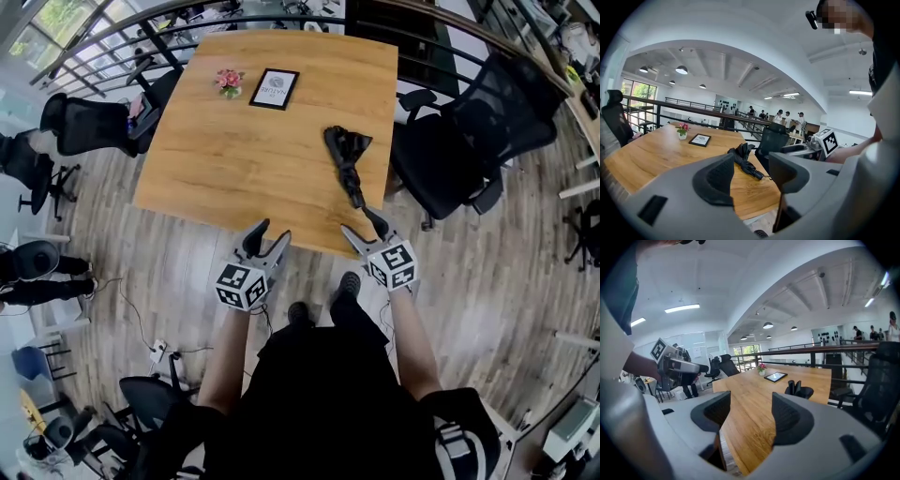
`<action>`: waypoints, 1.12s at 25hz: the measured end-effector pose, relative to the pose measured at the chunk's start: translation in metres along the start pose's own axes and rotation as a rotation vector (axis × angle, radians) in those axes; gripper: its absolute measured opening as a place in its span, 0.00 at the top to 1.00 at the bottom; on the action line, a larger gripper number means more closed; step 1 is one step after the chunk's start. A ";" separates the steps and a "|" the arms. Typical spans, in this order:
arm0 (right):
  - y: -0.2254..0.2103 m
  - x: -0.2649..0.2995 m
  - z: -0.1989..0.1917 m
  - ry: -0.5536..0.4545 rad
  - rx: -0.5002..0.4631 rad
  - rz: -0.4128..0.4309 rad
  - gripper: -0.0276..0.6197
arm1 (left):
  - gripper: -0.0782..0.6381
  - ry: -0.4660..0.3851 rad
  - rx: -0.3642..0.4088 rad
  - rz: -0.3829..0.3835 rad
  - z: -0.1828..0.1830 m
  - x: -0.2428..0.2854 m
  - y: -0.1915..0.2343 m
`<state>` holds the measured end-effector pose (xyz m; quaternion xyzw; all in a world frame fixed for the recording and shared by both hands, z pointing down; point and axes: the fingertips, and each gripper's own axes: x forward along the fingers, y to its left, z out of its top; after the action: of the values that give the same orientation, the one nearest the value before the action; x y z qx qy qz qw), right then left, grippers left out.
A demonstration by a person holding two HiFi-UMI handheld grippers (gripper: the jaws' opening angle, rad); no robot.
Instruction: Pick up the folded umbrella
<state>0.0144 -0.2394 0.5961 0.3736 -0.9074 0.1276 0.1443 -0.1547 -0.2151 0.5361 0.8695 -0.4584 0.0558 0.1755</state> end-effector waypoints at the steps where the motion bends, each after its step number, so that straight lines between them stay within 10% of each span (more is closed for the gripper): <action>1: -0.005 0.000 0.000 0.001 -0.002 0.006 0.51 | 0.54 -0.001 -0.002 0.006 0.000 0.004 -0.001; 28: -0.055 0.007 -0.018 0.049 -0.017 0.155 0.51 | 0.54 -0.011 -0.056 0.119 -0.010 0.064 -0.029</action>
<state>0.0521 -0.2759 0.6220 0.2979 -0.9307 0.1398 0.1594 -0.0940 -0.2463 0.5546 0.8356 -0.5118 0.0483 0.1934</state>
